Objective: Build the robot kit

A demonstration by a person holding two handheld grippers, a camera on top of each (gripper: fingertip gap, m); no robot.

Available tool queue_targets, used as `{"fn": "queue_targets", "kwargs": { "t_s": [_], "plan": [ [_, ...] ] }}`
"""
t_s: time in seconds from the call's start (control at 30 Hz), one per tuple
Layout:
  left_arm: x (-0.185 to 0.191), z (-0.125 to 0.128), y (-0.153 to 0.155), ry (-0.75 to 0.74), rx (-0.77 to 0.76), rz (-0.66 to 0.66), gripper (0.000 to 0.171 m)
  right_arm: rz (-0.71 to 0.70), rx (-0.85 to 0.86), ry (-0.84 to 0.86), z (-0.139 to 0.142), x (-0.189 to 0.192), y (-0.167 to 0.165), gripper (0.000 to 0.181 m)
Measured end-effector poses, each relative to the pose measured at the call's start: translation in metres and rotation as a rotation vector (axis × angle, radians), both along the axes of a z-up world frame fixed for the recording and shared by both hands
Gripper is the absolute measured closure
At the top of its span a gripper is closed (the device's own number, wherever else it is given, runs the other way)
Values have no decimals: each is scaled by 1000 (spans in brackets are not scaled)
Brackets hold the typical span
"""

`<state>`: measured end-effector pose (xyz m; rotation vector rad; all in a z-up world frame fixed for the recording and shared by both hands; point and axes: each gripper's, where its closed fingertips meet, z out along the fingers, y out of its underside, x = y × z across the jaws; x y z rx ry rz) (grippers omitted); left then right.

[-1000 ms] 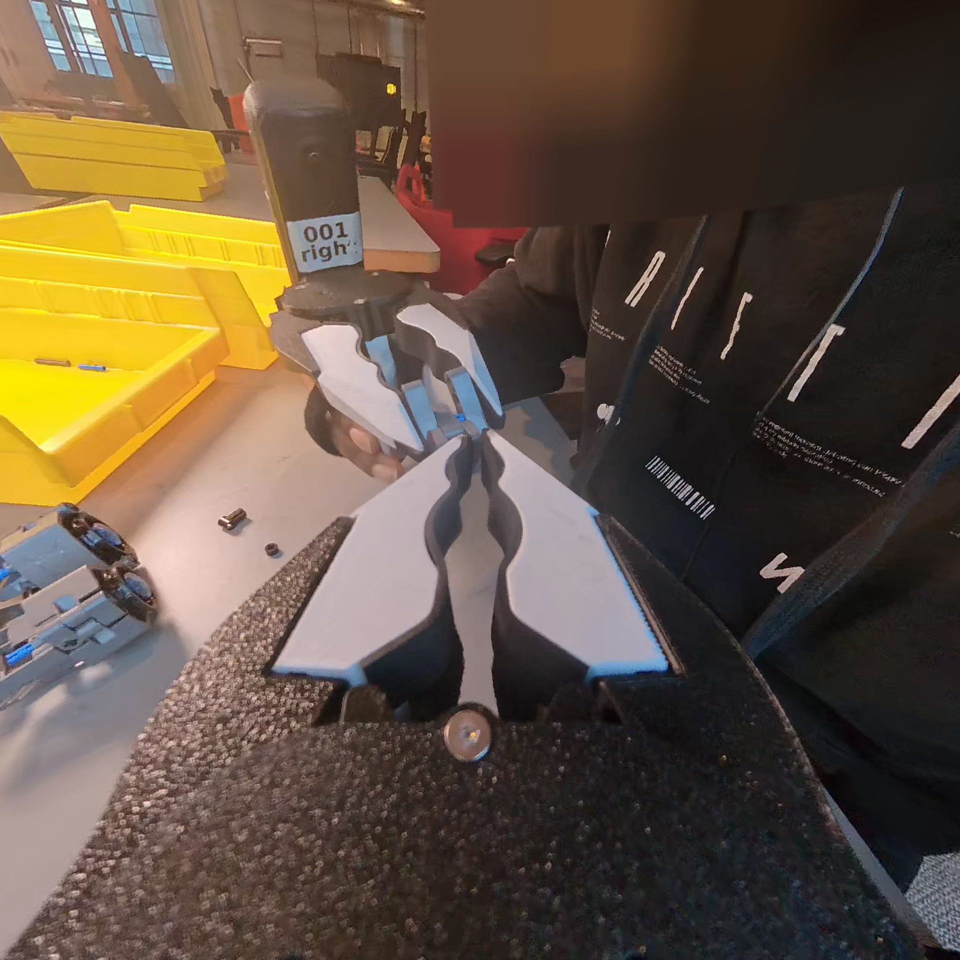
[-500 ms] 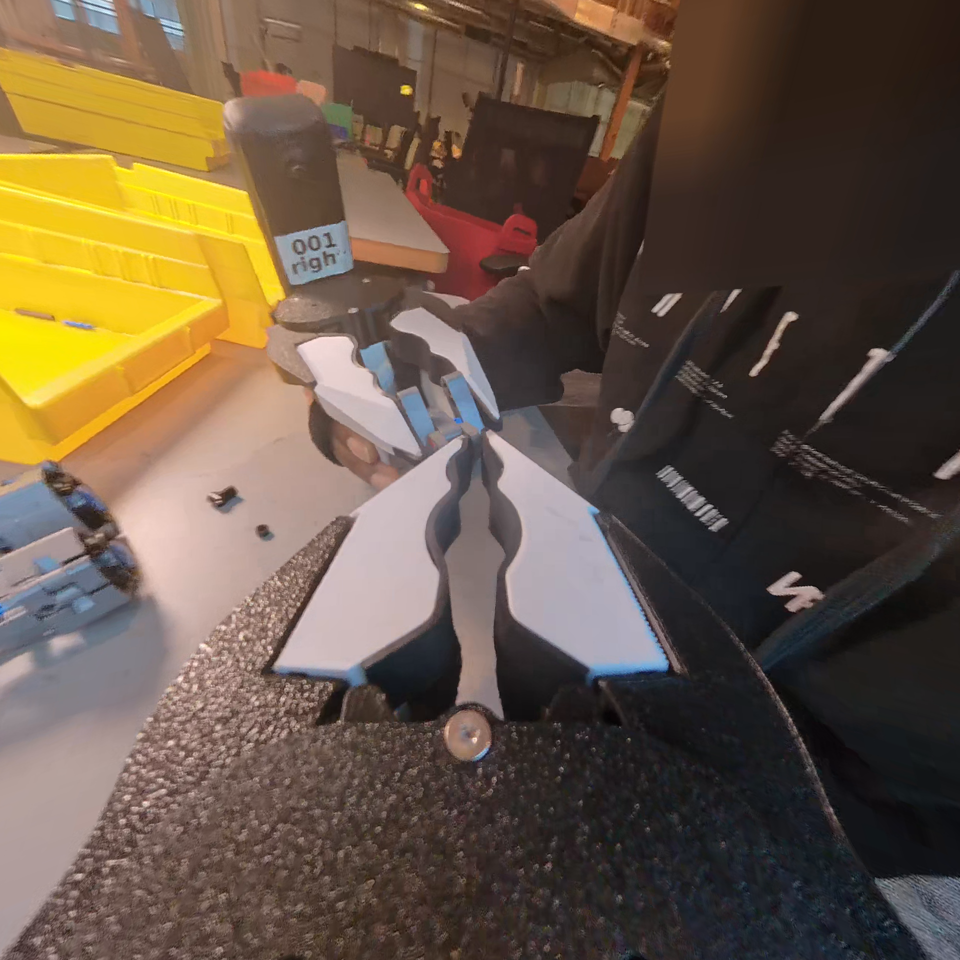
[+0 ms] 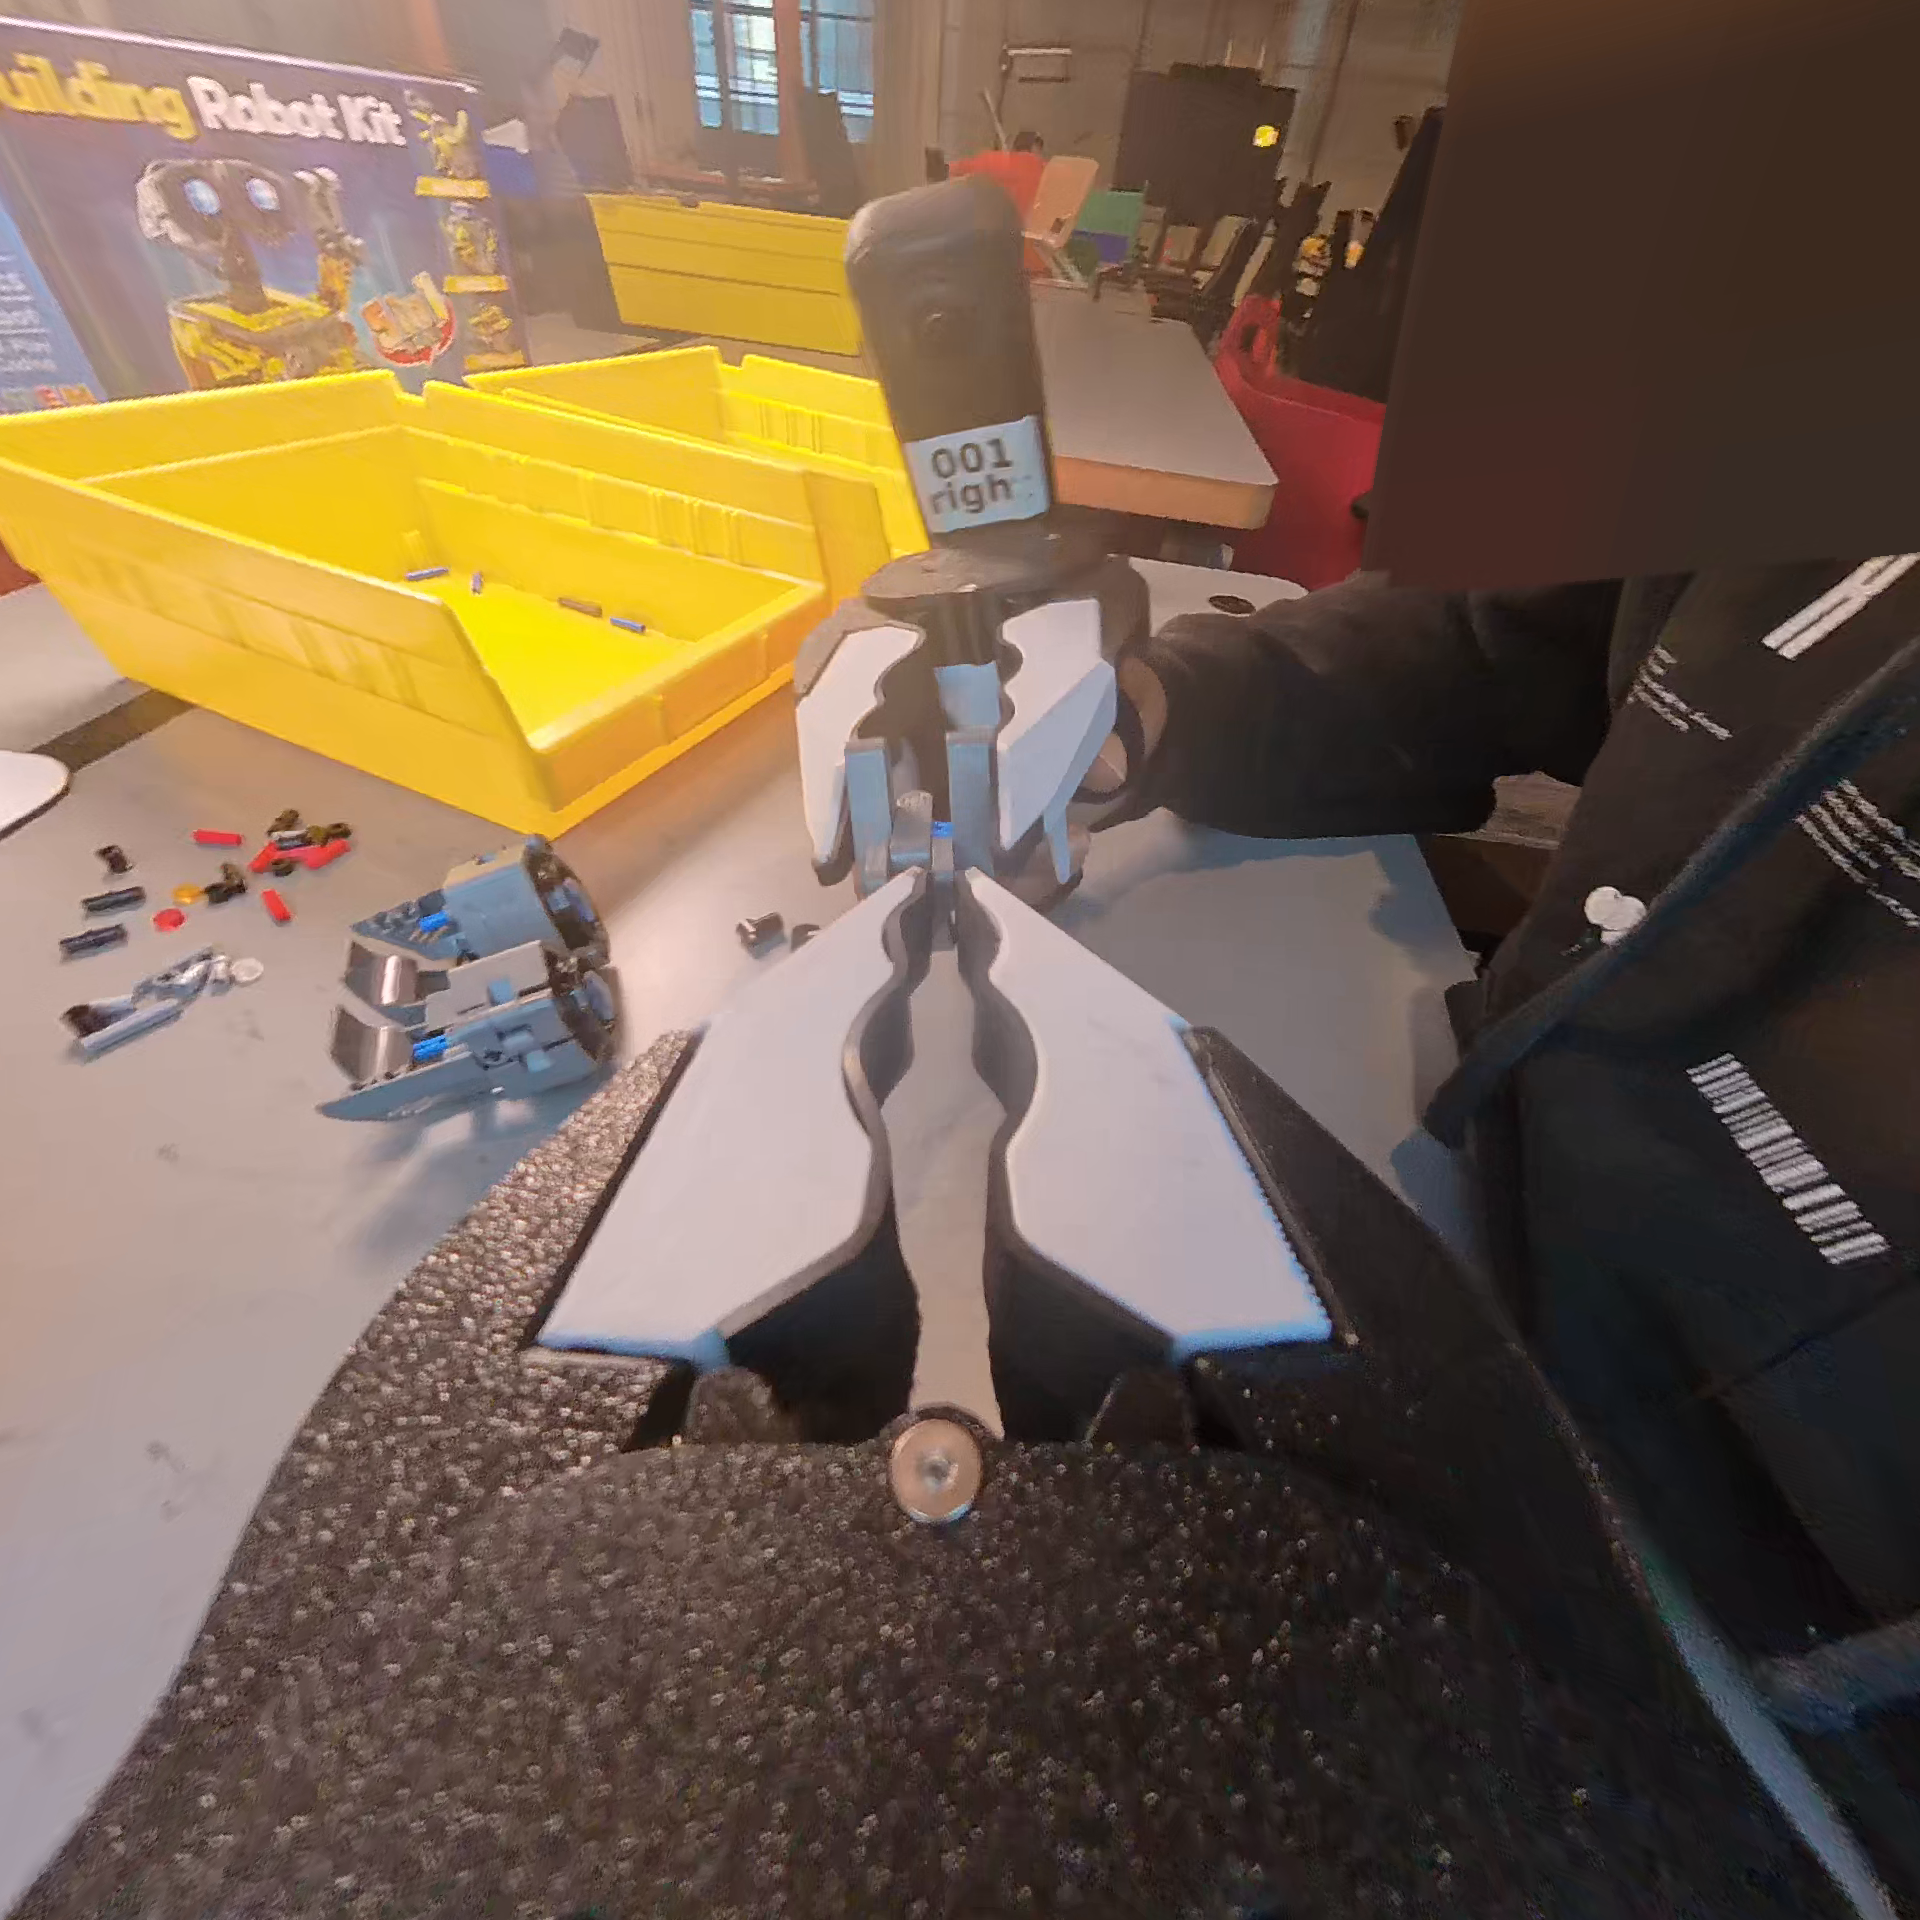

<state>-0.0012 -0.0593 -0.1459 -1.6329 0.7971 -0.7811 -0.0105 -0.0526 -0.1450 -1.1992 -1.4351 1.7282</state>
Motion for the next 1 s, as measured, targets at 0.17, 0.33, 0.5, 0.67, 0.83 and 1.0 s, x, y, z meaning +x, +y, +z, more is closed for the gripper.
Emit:
{"fn": "queue_targets", "kwargs": {
  "t_s": [0.17, 0.33, 0.5, 0.67, 0.83, 1.0],
  "plan": [
    [-6, -5, 8, 43, 9, 66, 169, -85, 12, -86, -10, -5, 12, 152],
    [-3, 1, 3, 8, 11, 28, 169, -52, 22, -62, -5, -1, 7, 155],
    [-3, 6, -1, -109, -65, -32, 169, -6, -45, -37, 0, 0, 1, 156],
    [-2, 9, -6, -222, -162, -103, 169, 45, -89, -25, 2, 2, -3, 157],
    [0, 14, -14, -350, -244, -205, 170, 109, -145, -12, 5, 6, -10, 158],
    [0, 21, -17, -468, -302, -272, 170, 161, -202, 20, 11, 10, -15, 159]
  ]
}}
